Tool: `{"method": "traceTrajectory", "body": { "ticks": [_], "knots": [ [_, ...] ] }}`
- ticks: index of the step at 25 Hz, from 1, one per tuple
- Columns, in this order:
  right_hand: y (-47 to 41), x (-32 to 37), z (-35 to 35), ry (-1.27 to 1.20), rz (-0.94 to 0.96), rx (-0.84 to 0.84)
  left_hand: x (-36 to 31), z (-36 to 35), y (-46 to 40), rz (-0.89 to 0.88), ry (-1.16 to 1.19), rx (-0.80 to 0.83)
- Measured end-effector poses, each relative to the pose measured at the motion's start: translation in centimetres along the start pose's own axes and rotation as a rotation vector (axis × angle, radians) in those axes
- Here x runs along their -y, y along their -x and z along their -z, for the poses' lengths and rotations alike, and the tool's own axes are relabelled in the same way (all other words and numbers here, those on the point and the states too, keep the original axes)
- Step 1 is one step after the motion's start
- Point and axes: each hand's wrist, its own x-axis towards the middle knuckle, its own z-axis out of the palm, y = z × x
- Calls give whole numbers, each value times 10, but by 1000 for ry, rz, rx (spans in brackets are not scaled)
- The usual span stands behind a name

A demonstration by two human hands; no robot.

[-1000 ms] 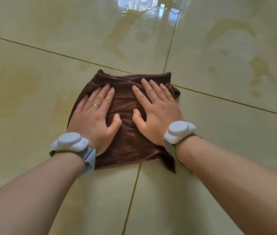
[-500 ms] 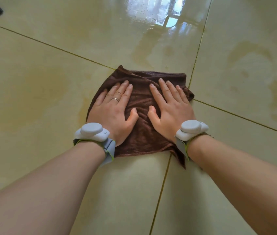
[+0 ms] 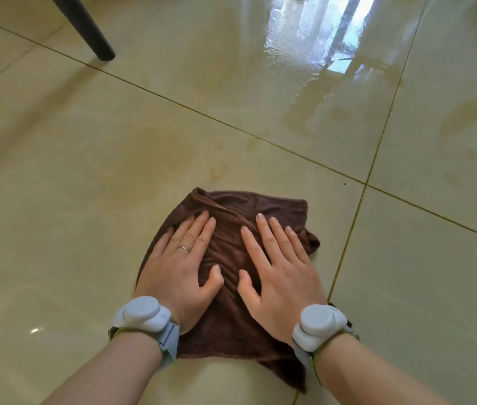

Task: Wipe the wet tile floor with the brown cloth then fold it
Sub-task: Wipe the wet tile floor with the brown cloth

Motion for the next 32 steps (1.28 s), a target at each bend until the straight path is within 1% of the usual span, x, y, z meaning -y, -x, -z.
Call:
{"method": "traceTrajectory", "body": {
  "ticks": [2, 7, 11, 15, 28, 32],
  "knots": [
    [-25, -4, -1, -4, 28, 28, 13, 1, -17, 11, 8, 7],
    [-91, -11, -2, 28, 14, -17, 35, 8, -72, 24, 4, -23],
    [-149, -4, -8, 26, -18, -44, 68, 16, -123, 22, 9, -31],
    [-184, 3, -10, 40, -30, -66, 89, 22, -153, 7, 22, -51],
    [-191, 3, -9, 22, -36, -52, 88, 24, -159, -7, 42, -64],
    [-200, 1, -8, 25, 3, -61, 89, 24, -159, 33, 37, -100]
  ]
}}
